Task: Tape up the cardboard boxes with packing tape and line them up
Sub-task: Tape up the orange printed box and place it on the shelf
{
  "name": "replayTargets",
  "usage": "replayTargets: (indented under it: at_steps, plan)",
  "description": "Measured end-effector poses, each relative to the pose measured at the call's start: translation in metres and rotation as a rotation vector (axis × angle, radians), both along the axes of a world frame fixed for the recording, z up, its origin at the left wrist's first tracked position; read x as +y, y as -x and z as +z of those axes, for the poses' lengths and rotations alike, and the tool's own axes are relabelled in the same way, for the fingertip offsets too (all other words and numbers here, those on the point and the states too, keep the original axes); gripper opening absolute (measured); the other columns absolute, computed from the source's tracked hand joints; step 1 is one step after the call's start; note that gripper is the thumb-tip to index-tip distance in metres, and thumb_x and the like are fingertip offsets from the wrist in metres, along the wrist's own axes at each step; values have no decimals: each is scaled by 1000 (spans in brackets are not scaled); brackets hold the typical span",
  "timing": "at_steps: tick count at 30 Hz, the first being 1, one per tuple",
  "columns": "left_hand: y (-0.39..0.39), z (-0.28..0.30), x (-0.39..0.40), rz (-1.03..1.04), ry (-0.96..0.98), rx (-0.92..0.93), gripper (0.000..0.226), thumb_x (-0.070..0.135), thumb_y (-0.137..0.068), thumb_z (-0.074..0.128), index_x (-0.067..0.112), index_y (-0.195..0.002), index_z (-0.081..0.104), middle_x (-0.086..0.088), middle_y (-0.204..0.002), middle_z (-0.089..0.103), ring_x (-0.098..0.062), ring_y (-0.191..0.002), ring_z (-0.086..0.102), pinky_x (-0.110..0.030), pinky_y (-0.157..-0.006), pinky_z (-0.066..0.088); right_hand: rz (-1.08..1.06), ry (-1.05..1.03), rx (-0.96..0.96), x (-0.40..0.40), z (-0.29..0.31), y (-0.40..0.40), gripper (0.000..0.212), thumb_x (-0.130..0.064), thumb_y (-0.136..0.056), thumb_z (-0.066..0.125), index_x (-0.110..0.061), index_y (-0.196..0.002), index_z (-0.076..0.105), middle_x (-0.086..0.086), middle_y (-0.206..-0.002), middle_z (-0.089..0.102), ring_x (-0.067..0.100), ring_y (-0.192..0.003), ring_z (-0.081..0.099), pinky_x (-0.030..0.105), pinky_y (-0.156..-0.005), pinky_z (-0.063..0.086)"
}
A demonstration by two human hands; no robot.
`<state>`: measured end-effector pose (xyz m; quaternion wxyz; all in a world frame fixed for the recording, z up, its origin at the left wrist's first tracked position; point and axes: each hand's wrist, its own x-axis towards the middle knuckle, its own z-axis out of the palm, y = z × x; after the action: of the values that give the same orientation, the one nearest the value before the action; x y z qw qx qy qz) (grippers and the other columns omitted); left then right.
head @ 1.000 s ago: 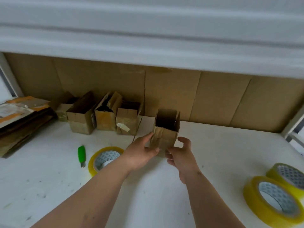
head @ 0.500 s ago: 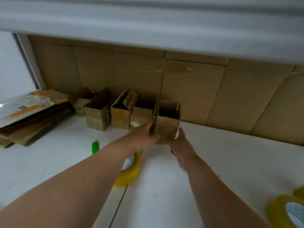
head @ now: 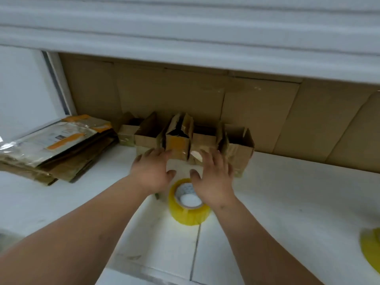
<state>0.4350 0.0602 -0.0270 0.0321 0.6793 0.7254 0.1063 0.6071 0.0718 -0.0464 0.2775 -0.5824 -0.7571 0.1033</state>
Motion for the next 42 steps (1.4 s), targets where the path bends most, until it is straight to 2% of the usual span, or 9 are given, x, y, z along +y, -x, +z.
replayTargets:
  at_steps: [5, 11, 20, 27, 30, 32, 36, 38, 42]
  plan:
    - [92, 9, -43, 35, 21, 179, 69, 52, -96, 48, 33, -156, 18, 0, -164, 18, -27, -151, 13, -49, -122, 14, 149, -71, -223, -30, 2, 98, 61, -48, -96, 44, -29, -152, 27, -1, -162, 17, 24, -150, 6, 53, -120, 3]
    - [200, -1, -93, 121, 69, 220, 67, 48, -97, 48, 33, -155, 20, 1, -164, 18, -25, -152, 9, -51, -123, 10, 251, -10, -352, -53, -10, 202, 60, -49, -99, 39, -32, -154, 20, -2, -165, 7, 20, -151, 0, 51, -120, -1]
    - [312, -8, -103, 248, 11, 221, 63, 46, -98, 43, 32, -154, 19, 0, -165, 15, -24, -153, 7, -49, -123, 6, 388, 27, -382, -35, -12, 316, 62, -45, -98, 42, -32, -155, 20, 0, -166, 4, 19, -152, -7, 53, -120, -5]
    - [371, -21, -82, 338, 71, 199, 70, 38, -96, 45, 33, -156, 10, 0, -166, 9, -25, -153, 2, -48, -123, 0, 472, 45, -410, 4, -16, 386, 77, -59, -91, 50, -37, -155, 14, -1, -166, 0, 22, -152, -8, 53, -121, -4]
    - [385, -24, -73, 343, 71, 189, 71, 37, -97, 45, 35, -157, 6, 0, -166, 5, -24, -153, 0, -48, -122, -2, 499, 21, -439, 13, -21, 405, 65, -46, -94, 52, -44, -151, 21, -1, -165, 6, 24, -152, -3, 53, -120, -4]
    - [390, -27, -69, 318, 76, 183, 70, 39, -98, 43, 37, -156, 4, 1, -166, 4, -24, -153, -1, -48, -122, -3, 490, 6, -433, 15, -22, 411, 56, -33, -97, 48, -45, -148, 29, -4, -164, 16, 23, -151, 3, 52, -121, -3]
    - [401, -24, -63, 259, 15, 150, 63, 44, -100, 38, 40, -156, 8, 1, -166, 7, -23, -153, 2, -47, -123, -3, 460, -40, -327, 11, -10, 420, 48, -27, -100, 43, -44, -145, 39, -7, -160, 26, 21, -149, 10, 45, -122, 6]
    - [408, -18, -60, 213, -39, 129, 58, 45, -101, 36, 40, -155, 15, 3, -164, 15, -22, -152, 8, -45, -123, 2, 476, -39, -245, 9, -1, 426, 47, -22, -101, 43, -39, -145, 43, -4, -159, 30, 24, -148, 13, 39, -122, 11]
    - [426, -3, -61, 180, -147, 30, 47, 43, -103, 35, 40, -150, 33, 5, -158, 35, -21, -146, 28, -38, -118, 21, 475, -90, -82, -4, 11, 438, 49, -10, -99, 46, -28, -144, 49, 3, -156, 37, 27, -148, 16, 28, -120, 9]
